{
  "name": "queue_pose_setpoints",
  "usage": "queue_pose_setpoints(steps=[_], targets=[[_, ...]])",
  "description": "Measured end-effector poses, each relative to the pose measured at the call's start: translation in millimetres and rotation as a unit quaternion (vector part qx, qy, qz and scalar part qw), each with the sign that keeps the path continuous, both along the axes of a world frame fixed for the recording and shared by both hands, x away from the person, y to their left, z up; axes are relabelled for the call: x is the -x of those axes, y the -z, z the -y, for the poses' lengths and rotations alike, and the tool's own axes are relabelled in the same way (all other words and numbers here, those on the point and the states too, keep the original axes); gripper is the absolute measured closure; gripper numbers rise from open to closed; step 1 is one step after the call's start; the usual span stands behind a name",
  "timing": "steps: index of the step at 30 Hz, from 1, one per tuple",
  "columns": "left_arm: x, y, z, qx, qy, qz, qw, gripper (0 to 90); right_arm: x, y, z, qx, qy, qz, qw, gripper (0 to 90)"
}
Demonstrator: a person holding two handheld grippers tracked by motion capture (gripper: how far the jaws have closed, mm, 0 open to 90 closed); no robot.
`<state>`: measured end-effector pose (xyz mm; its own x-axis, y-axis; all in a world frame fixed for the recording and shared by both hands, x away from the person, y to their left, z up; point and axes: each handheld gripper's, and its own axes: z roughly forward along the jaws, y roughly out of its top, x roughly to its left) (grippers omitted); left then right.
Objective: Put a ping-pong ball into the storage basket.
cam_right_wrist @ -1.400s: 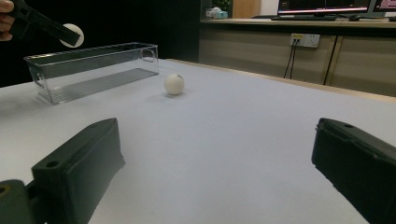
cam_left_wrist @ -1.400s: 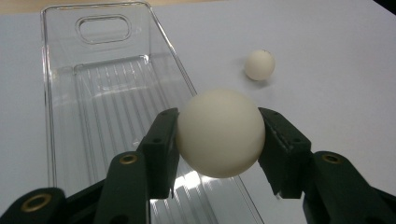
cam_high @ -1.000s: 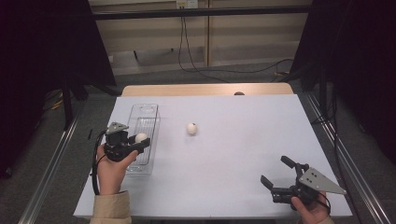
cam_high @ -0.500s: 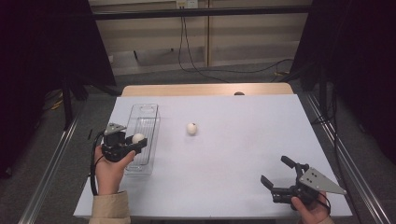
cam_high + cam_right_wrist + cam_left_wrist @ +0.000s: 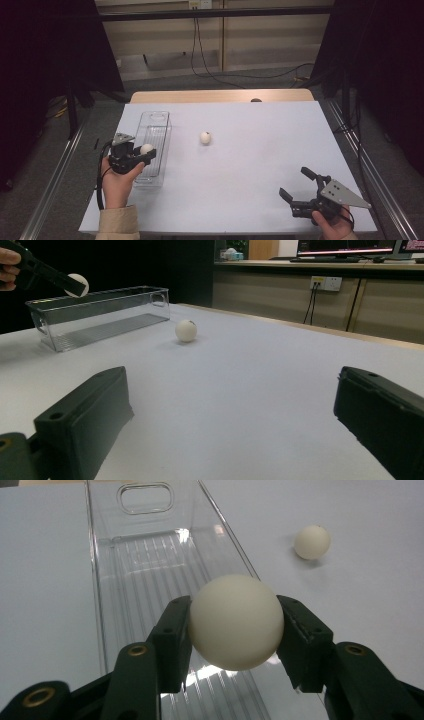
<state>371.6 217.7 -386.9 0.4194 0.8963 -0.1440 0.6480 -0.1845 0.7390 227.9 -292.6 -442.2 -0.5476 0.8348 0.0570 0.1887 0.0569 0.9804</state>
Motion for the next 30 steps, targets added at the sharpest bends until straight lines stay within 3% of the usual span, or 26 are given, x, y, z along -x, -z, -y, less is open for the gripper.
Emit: queue_pose_setpoints(steps=[30], targets=[[-2.1, 9.7, -0.6, -0.013, -0.009, -0.007, 0.9998, 51.0, 0.3, -0.2, -0.2, 0.0, 0.001, 0.0, 1.0, 1.1]])
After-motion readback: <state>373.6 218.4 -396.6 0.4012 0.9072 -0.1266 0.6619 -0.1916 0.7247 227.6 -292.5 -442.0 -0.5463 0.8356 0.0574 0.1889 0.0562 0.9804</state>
